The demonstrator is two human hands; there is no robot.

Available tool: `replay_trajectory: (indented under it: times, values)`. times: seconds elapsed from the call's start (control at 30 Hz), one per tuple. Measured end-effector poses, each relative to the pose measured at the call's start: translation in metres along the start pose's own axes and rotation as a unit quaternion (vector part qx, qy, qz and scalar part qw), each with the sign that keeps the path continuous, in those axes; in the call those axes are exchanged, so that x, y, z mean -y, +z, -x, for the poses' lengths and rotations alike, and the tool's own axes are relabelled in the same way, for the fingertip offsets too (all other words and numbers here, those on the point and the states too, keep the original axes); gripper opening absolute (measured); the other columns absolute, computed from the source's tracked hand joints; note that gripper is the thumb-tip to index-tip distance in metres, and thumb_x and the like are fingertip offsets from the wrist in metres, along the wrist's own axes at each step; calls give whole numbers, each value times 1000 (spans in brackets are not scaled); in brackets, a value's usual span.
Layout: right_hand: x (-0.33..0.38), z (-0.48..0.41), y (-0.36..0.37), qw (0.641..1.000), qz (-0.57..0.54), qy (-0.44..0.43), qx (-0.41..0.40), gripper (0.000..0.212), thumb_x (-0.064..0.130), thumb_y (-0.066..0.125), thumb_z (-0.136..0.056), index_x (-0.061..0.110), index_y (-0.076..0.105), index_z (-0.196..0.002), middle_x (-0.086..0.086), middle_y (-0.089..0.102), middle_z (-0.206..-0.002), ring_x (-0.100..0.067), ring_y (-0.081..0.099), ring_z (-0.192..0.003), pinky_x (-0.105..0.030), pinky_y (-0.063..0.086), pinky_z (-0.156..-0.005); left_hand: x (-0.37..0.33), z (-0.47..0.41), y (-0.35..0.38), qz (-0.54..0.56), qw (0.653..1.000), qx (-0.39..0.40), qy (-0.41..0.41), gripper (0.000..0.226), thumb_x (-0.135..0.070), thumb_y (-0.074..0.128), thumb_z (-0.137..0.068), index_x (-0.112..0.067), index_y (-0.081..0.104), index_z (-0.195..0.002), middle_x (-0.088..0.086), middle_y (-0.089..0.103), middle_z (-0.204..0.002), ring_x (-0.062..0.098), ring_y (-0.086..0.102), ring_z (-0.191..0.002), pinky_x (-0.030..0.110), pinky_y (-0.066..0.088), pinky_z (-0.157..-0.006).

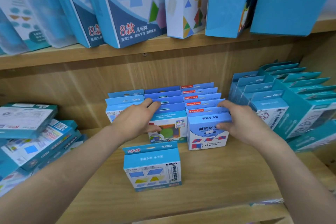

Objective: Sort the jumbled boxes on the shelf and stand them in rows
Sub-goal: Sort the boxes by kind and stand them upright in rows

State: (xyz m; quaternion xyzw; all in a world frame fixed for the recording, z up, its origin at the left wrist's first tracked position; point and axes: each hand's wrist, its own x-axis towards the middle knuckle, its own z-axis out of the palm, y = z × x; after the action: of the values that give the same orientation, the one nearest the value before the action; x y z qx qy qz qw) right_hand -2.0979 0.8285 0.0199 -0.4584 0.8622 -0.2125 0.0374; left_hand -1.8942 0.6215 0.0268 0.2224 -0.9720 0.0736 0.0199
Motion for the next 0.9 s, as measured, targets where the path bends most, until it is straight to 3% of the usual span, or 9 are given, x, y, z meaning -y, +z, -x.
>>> replay_trajectory:
  times: [0.17, 0.27, 0.33, 0.43, 0.5, 0.6, 0.7, 0.83, 0.9]
  values:
    - [2, 4, -2, 1000, -16, -2, 15, 58, 26, 71, -83, 31, 43, -134, 0, 60, -124, -21, 55, -110, -26, 36, -74, 6, 2, -14, 34, 999, 34, 9, 69, -56, 56, -84, -24, 32, -141, -3, 45, -130, 23, 55, -107, 35, 45, -86]
    - [5, 12, -1, 999, -31, -10, 9, 71, 26, 72, -82, 33, 34, -141, 2, 50, -138, -19, 47, -124, -28, 37, -87, 4, 9, -31, 30, 999, 17, 14, 56, -50, 55, -88, -28, 41, -137, -6, 50, -126, 20, 56, -105, 33, 46, -83]
    - [9, 20, -2, 998, -43, -18, -29, 72, 25, 72, -81, 29, 34, -142, 0, 48, -140, -20, 46, -126, -29, 37, -95, 2, 18, -49, 26, 997, -70, 20, 39, -37, 55, -91, -28, 53, -128, -6, 56, -118, 23, 60, -98, 35, 50, -74]
    - [16, 35, -10, 992, -53, -23, -116, 57, 22, 69, -83, 25, 44, -135, -2, 57, -126, -22, 54, -113, -33, 44, -88, -10, 34, -77, 15, 972, -224, 71, 25, -18, 56, -84, -21, 67, -107, -3, 65, -95, 27, 64, -85, 38, 53, -57]
    - [20, 51, -16, 984, -70, -29, -160, 47, 17, 67, -85, 23, 51, -129, 1, 60, -120, -17, 57, -104, -32, 48, -84, -25, 44, -92, 75, 959, -254, 102, 27, -19, 49, -81, -21, 69, -99, -5, 66, -88, 23, 65, -81, 39, 55, -58]
    - [18, 78, -25, 974, -87, -16, -206, 36, 14, 63, -87, 23, 56, -122, 12, 59, -108, -3, 54, -93, -20, 46, -77, -54, 51, -106, 137, 948, -251, 137, 31, -26, 42, -83, -25, 69, -96, -11, 68, -86, 17, 65, -78, 37, 55, -62]
    - [-2, 102, -32, 968, -107, 23, -224, 29, 14, 62, -89, 26, 59, -115, 11, 62, -98, -3, 57, -88, -10, 41, -70, -93, 52, -106, 170, 944, -239, 152, 27, -25, 47, -84, -26, 69, -99, -12, 69, -88, 13, 65, -80, 34, 55, -66]
    - [-37, 122, -35, 950, -144, 68, -270, 23, 13, 61, -89, 29, 60, -106, 6, 65, -89, -13, 61, -84, -21, 46, -69, -156, 42, -83, 306, 925, -185, 128, 27, -29, 48, -83, -31, 66, -103, -13, 70, -90, 8, 62, -79, 32, 53, -70]
    - [-59, 127, -35, 944, -151, 86, -279, 23, 13, 61, -89, 28, 62, -106, 6, 65, -88, -11, 61, -82, -20, 46, -70, -189, 29, -61, 349, 919, -139, 120, 31, -34, 48, -82, -31, 63, -109, -13, 68, -93, 6, 62, -82, 32, 52, -77]
